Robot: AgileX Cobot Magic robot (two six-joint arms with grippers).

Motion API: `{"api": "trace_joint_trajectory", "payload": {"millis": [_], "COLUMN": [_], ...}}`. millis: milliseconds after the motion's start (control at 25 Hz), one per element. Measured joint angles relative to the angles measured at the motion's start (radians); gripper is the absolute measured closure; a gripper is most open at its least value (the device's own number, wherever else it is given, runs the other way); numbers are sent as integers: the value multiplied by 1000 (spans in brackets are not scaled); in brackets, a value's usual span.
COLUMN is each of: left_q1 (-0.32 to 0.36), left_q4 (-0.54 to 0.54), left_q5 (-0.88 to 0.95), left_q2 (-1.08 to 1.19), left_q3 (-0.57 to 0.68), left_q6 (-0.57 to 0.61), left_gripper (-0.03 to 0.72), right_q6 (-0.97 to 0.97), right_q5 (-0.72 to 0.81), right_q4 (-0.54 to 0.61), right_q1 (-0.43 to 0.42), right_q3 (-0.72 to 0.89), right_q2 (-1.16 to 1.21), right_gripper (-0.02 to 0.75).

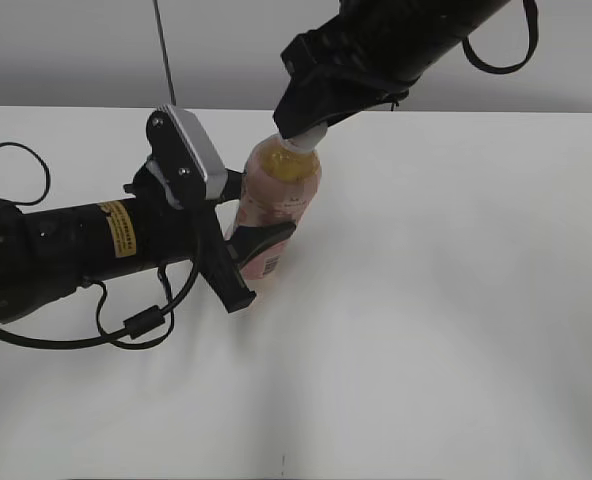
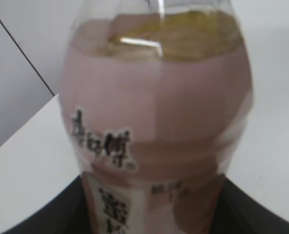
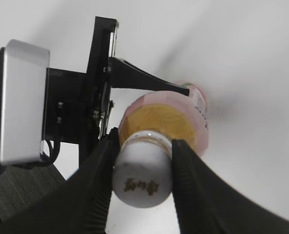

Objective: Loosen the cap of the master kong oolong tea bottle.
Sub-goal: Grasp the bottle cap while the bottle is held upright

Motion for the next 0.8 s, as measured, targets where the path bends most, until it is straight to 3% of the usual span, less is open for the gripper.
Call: {"api": "trace_joint_trajectory", "payload": {"millis": [800], "left_q1": [0], "left_q4": [68], "left_q5": [-19], "left_q2": [0], "left_q3": [-1], "left_q6": [-45], "left_gripper": [316], "right_q6": [-359], "right_q5": [51], "right_q4": [-14], "right_q1": [9], "right_q3": [-19], "right_q2": [0], "right_gripper": [460]}}
